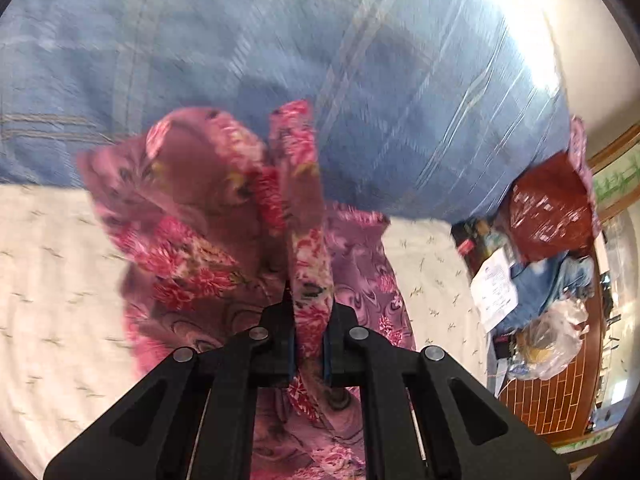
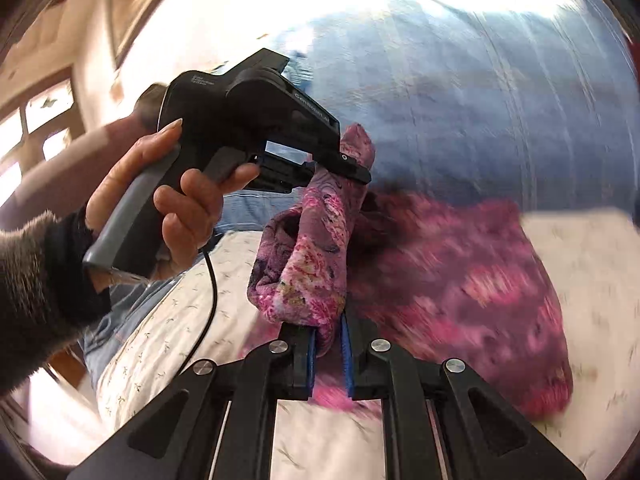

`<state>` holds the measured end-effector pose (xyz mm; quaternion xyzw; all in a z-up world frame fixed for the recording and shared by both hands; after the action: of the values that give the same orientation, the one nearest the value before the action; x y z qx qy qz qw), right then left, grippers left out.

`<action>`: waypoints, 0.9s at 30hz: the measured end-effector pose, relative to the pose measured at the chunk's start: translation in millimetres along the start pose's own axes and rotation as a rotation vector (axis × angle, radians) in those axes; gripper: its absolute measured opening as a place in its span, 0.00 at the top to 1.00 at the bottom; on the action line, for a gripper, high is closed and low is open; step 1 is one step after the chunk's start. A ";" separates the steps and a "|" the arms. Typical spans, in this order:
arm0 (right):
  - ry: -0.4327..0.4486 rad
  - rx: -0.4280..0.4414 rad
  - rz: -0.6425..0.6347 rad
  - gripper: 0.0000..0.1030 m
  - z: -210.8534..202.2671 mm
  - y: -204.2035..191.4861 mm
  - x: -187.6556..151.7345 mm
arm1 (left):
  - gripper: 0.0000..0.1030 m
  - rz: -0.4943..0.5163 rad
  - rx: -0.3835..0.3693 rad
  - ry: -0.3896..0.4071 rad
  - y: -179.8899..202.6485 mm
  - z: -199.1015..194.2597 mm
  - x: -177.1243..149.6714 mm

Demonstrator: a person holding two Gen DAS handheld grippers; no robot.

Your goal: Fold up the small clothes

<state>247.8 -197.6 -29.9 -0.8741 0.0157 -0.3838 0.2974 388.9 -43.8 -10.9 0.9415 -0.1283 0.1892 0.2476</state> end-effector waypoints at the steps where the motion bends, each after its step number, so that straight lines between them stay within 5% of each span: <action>1: -0.012 0.004 0.047 0.90 0.4 13.2 -5.2 | 0.93 0.003 0.008 -0.022 3.9 13.0 -2.7; 7: -0.069 0.061 0.241 0.84 6.9 54.7 -24.0 | 0.93 -0.017 0.088 -0.133 0.5 70.3 -16.9; 10: -0.078 0.110 0.295 0.80 12.8 61.5 -19.3 | 0.93 -0.029 0.082 -0.129 -2.4 68.8 -16.3; 12: -0.073 0.162 0.327 0.90 13.1 65.4 -14.9 | 0.93 -0.034 0.084 -0.121 -0.6 64.5 -15.0; 17: 0.012 0.252 0.425 0.91 -14.3 79.8 5.7 | 0.93 -0.021 0.021 -0.051 28.5 48.2 -2.0; 21: 0.081 0.244 0.513 0.91 -42.3 108.7 12.0 | 0.87 0.071 0.006 -0.060 71.7 71.7 -0.6; 24: 0.028 0.177 0.595 0.89 -32.3 137.7 -7.5 | 0.78 0.046 0.016 -0.102 76.6 94.3 -9.1; 27: -0.024 0.138 0.644 0.88 -26.5 146.8 -23.9 | 0.78 -0.034 -0.121 -0.069 75.0 71.9 -17.2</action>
<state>242.3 -325.7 -109.8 -0.8065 0.2618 -0.2597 0.4620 369.3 -141.6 -44.8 0.9328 -0.1320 0.1442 0.3027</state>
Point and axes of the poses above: each gripper's, at about its wrist camera, not at the fingertips, and z roughly the way its jaws point, y to its right, x to its top, the point moved 8 cm from there along z, roughly the way its jaws point, and after that the axes turned 10 degrees about z, right-handed, at the moved point
